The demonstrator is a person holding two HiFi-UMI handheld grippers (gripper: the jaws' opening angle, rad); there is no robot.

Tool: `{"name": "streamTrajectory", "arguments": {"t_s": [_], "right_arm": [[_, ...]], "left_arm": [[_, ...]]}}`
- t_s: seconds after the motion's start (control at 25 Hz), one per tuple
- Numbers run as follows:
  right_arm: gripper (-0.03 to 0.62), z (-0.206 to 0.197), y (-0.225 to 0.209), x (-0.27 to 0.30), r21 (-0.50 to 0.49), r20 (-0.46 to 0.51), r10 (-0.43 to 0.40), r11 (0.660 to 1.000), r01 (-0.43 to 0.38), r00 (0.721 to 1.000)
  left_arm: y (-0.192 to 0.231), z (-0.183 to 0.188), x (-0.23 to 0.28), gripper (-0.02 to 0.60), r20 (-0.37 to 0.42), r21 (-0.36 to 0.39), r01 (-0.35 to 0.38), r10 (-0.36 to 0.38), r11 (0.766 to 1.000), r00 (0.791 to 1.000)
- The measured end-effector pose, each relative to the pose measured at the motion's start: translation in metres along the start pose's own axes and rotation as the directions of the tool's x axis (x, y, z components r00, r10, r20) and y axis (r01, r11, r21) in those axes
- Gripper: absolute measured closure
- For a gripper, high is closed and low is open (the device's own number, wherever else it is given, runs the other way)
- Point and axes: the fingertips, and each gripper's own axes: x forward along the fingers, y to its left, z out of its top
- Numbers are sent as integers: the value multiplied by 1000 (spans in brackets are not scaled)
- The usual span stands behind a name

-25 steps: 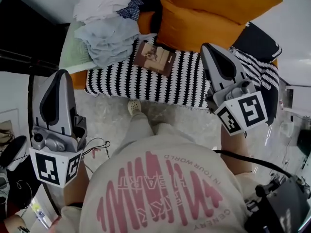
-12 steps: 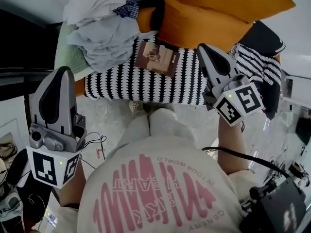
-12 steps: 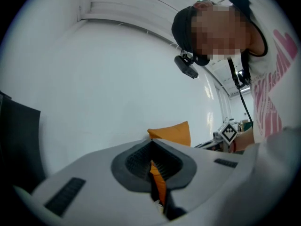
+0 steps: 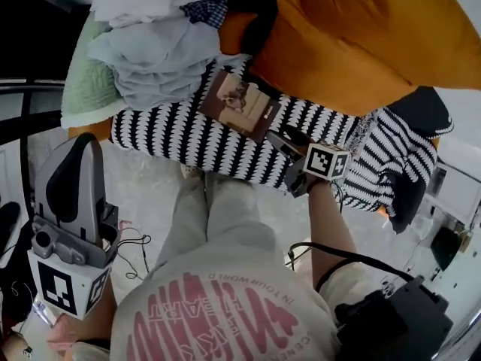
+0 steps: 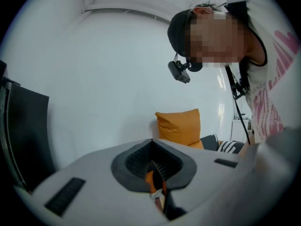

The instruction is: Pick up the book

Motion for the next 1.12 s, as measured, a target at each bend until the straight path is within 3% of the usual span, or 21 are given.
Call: {"name": "streamTrajectory", "arguments": {"t_s": [0.12, 0.2, 0.28, 0.4, 0.56, 0.68, 0.76, 0.84, 1.04, 1.12], "right_arm": [[171, -41, -62, 30, 128, -148, -52, 989, 71, 988], [168, -52, -92, 40, 180, -181, -83, 977, 116, 980], [167, -58, -107, 48, 218, -193, -85, 968, 128, 978], [168, -61, -111, 69, 247, -203, -29, 966, 80, 979], [168, -55, -123, 103, 288, -193, 11, 957, 46, 981], [168, -62, -133, 102, 365, -151, 19, 930, 37, 988], [168, -56, -127, 95, 418, -87, 102, 907, -57, 991], [169, -44, -112, 88, 460, -13, 215, 869, -185, 977], [175, -20, -61, 85, 488, 124, 409, 768, -414, 904], [175, -13, -51, 97, 478, 140, 433, 758, -444, 890]], "left_arm": [[-12, -25, 15, 575, -64, -5, -22, 22, 1000, 998], [-22, -39, 24, 575, -112, -1, -22, 22, 1000, 994], [-27, -50, 28, 575, -154, 2, -28, 28, 1000, 988], [-30, -67, 27, 575, -193, -9, -47, 44, 999, 980], [-33, -83, 25, 575, -200, -29, -110, 102, 994, 975], [-36, -83, 25, 575, -202, -21, -114, 108, 993, 973], [-37, -81, 25, 575, -205, -19, -111, 105, 994, 973], [-39, -80, 24, 575, -210, -23, -108, 101, 994, 972], [-39, -80, 19, 575, -203, -51, -116, 104, 992, 974], [-36, -82, 19, 575, -214, -54, -129, 115, 990, 970]]}}
